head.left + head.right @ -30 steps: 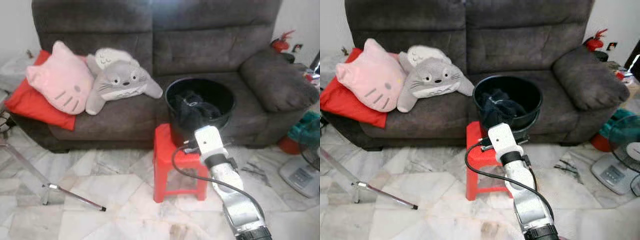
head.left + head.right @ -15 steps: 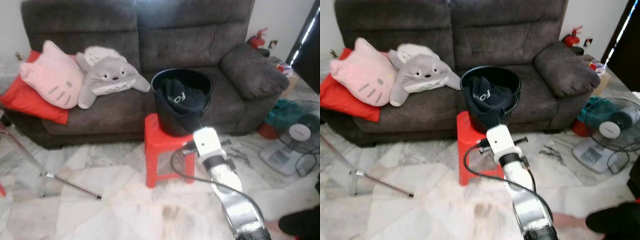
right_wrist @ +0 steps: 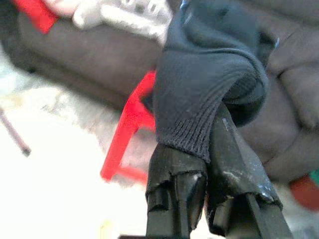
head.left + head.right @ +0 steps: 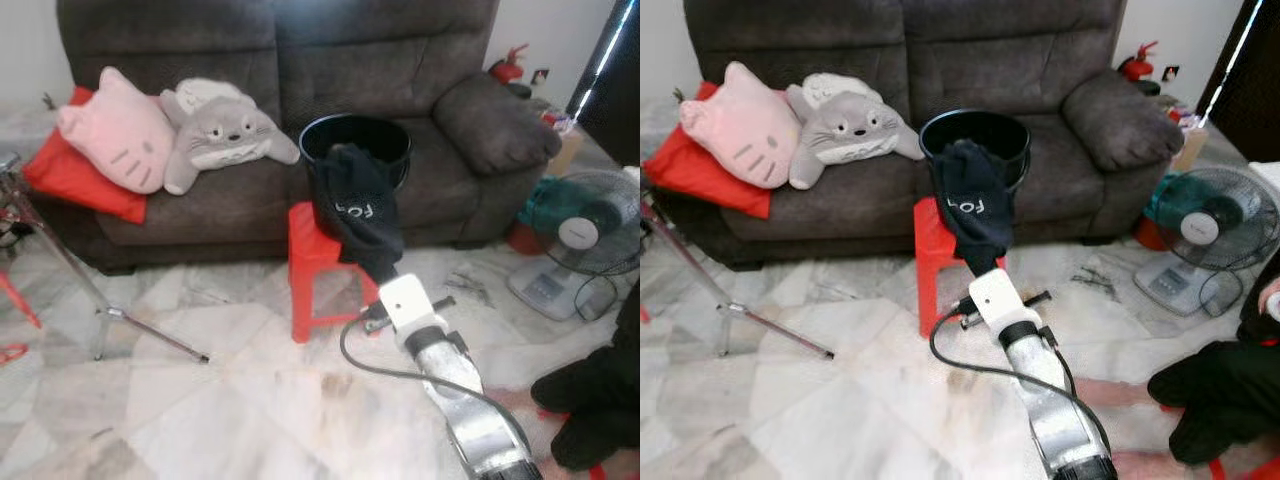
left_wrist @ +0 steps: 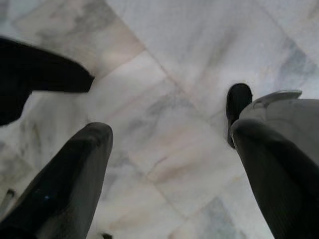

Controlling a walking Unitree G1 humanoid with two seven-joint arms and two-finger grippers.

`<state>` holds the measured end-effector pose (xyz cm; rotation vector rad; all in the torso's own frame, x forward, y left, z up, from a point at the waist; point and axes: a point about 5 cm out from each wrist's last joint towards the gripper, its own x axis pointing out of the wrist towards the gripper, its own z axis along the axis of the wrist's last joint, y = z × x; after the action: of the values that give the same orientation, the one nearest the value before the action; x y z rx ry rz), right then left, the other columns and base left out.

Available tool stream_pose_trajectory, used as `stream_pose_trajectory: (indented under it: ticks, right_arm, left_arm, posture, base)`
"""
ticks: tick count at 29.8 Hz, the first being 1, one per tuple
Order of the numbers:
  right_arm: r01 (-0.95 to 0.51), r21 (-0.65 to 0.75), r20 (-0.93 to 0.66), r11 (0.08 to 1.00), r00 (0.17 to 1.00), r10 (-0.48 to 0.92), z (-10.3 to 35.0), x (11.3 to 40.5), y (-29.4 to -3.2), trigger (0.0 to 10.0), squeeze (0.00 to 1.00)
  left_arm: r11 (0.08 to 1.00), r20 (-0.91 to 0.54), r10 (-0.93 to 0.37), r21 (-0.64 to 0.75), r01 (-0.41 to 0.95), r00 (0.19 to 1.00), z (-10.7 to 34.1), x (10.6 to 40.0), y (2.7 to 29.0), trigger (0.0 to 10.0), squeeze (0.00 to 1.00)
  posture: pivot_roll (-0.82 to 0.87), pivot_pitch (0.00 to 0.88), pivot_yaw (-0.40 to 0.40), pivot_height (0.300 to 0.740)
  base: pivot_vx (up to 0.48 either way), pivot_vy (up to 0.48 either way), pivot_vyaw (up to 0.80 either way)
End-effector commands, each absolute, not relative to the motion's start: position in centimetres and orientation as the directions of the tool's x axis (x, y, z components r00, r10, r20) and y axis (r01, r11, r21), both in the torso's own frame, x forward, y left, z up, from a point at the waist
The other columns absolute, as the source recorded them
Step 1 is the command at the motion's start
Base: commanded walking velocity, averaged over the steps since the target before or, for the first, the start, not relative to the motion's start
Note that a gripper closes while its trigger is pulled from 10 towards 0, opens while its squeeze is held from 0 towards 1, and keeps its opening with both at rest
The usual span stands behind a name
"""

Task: Hang hanger

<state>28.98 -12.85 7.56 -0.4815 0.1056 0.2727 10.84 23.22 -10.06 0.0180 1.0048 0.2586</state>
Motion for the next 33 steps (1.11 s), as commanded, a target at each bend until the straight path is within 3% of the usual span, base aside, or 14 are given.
stream_pose_trajectory:
  ticks: [1, 6, 11, 14, 22, 26, 33]
  right_arm:
    - [-0.327, -0.431, -0.181, 0.841, 0.944, 0.274, 7.6, 29.0, -12.1, 10.0, 0.0]
    - [-0.42, -0.441, -0.282, 0.793, 0.904, 0.321, 6.2, 28.5, -11.8, 10.0, 0.0]
    - [-0.474, -0.445, -0.441, 0.76, 0.854, 0.275, 3.4, 27.6, -13.2, 10.0, 0.0]
    - [-0.553, -0.443, -0.576, 0.706, 0.779, 0.249, 0.8, 26.3, -14.4, 10.0, 0.0]
    - [-0.615, -0.403, -0.708, 0.678, 0.679, 0.196, -2.6, 23.7, -15.7, 10.0, 0.0]
    - [-0.614, -0.397, -0.701, 0.682, 0.682, 0.207, -2.7, 23.7, -15.3, 10.0, 0.0]
    - [-0.485, -0.368, -0.584, 0.793, 0.784, 0.209, -0.9, 25.5, -14.8, 10.0, 0.0]
  left_arm:
    - [0.968, -0.834, 0.232, 0.147, -0.203, 0.501, -10.0, 10.7, 23.6, 10.0, 0.0]
    - [0.968, -0.834, 0.232, 0.148, -0.201, 0.5, -10.0, 10.7, 23.6, 10.0, 0.0]
    - [0.968, -0.834, 0.233, 0.149, -0.203, 0.5, -10.1, 10.7, 23.5, 10.0, 0.0]
    - [0.967, -0.834, 0.235, 0.149, -0.207, 0.5, -10.0, 10.7, 23.5, 10.0, 0.0]
    - [0.966, -0.833, 0.238, 0.151, -0.209, 0.5, -10.0, 10.7, 23.6, 10.0, 0.0]
    - [0.967, -0.834, 0.237, 0.154, -0.202, 0.499, -10.0, 10.7, 23.6, 10.0, 0.0]
    - [0.967, -0.833, 0.239, 0.157, -0.202, 0.499, -10.0, 10.7, 23.7, 10.0, 0.0]
  posture:
    - [-0.17, 0.0, 0.081, 0.74]
    - [-0.17, 0.0, 0.079, 0.74]
    - [-0.17, 0.0, 0.076, 0.74]
    - [-0.17, 0.0, 0.074, 0.74]
    - [-0.16, 0.0, 0.076, 0.74]
    - [-0.16, 0.0, 0.079, 0.74]
    - [-0.16, 0.0, 0.084, 0.74]
  base:
    - [0.0, 0.0, 0.0]
    - [0.0, 0.0, 0.0]
    - [0.0, 0.0, 0.0]
    - [0.0, 0.0, 0.0]
    - [0.0, 0.0, 0.0]
    - [0.0, 0.0, 0.0]
    - [0.0, 0.0, 0.0]
